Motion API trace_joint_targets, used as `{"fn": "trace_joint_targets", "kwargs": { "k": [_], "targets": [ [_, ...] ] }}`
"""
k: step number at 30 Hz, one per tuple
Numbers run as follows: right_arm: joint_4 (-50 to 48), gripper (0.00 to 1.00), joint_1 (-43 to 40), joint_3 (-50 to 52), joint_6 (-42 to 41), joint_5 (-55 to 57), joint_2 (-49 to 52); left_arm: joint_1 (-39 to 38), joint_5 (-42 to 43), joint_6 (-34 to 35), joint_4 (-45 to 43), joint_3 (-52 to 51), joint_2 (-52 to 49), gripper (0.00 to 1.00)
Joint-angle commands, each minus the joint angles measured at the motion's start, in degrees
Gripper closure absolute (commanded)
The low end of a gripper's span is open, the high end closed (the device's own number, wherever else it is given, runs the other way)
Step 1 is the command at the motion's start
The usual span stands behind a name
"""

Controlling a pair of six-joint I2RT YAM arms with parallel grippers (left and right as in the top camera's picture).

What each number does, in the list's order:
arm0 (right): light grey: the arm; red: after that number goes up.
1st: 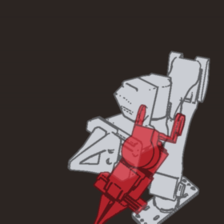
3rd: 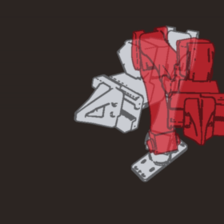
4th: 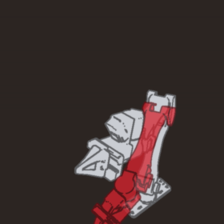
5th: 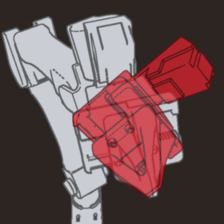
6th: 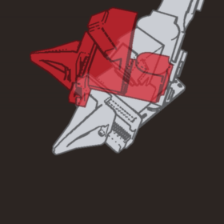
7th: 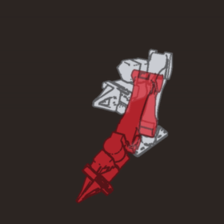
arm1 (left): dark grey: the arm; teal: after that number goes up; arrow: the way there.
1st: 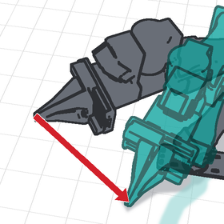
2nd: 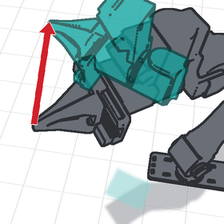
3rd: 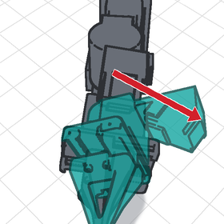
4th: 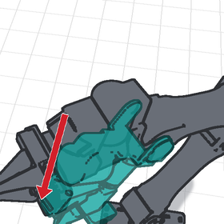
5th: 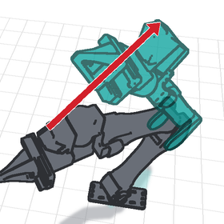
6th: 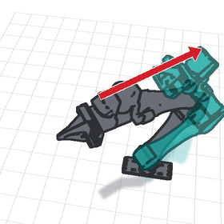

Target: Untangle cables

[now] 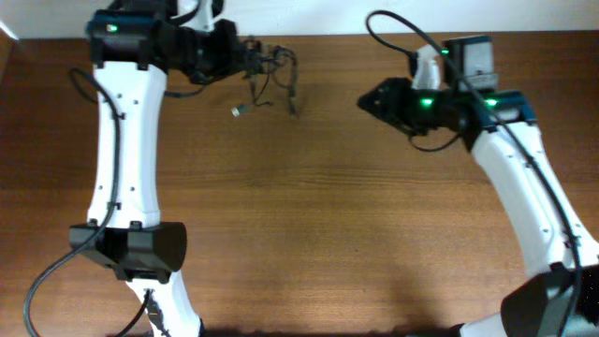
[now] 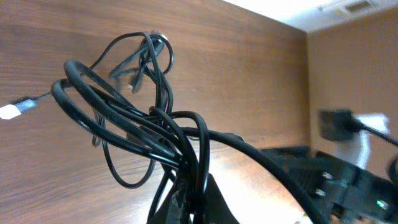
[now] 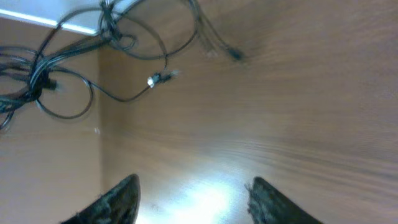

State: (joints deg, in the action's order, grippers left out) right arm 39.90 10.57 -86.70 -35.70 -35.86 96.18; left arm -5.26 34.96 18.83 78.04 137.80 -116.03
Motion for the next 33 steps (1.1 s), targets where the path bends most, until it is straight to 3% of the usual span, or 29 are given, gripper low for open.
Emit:
{"fn": "trace_joint_targets", "kwargs": {
  "k": [1,10,16,17,18,20,23,27,30,33],
  "targets": [
    [-6.2,0.38,3.3,-0.1,-12.9,0.5,4.7,-2.8,2.0,-1.8,-1.1,1.4,2.1,1.00],
    [-22.1,0.32,4.8,-0.1,-24.5,0.1,17.2,-4.8,3.3,-1.8,-1.3,1.4,2.1,1.00],
    [-30.8,0.31,7.1,-0.1,-29.7,3.3,20.5,-6.1,3.7,-2.1,-1.3,1.4,2.1,1.00],
    [-30.7,0.39,7.3,-0.1,-29.7,3.1,20.9,-6.4,3.7,-2.7,-1.4,1.4,2.1,1.00],
    [-30.2,0.56,7.6,-0.1,-28.9,1.7,21.4,-6.4,3.7,-2.7,-1.6,1.4,2.1,1.00],
    [-20.2,0.96,8.1,-0.1,-20.3,0.0,21.7,-5.5,3.6,-2.7,-3.1,1.4,2.1,1.00],
    [-7.9,0.96,7.0,-0.1,-8.0,-2.1,20.6,-2.4,0.8,-3.5,-4.5,1.4,2.1,1.00],
    [4.1,0.96,2.8,-0.1,10.4,-2.1,11.6,1.7,-10.9,-3.5,-4.2,1.2,2.0,1.00],
    [10.6,0.96,-0.2,-0.1,17.6,0.0,5.3,4.0,-11.9,-3.5,-3.8,1.1,1.7,1.00],
    [18.9,0.96,-6.5,-0.1,17.7,14.2,3.2,4.3,-11.9,-5.4,-3.6,1.1,1.7,1.00]
  ]
}}
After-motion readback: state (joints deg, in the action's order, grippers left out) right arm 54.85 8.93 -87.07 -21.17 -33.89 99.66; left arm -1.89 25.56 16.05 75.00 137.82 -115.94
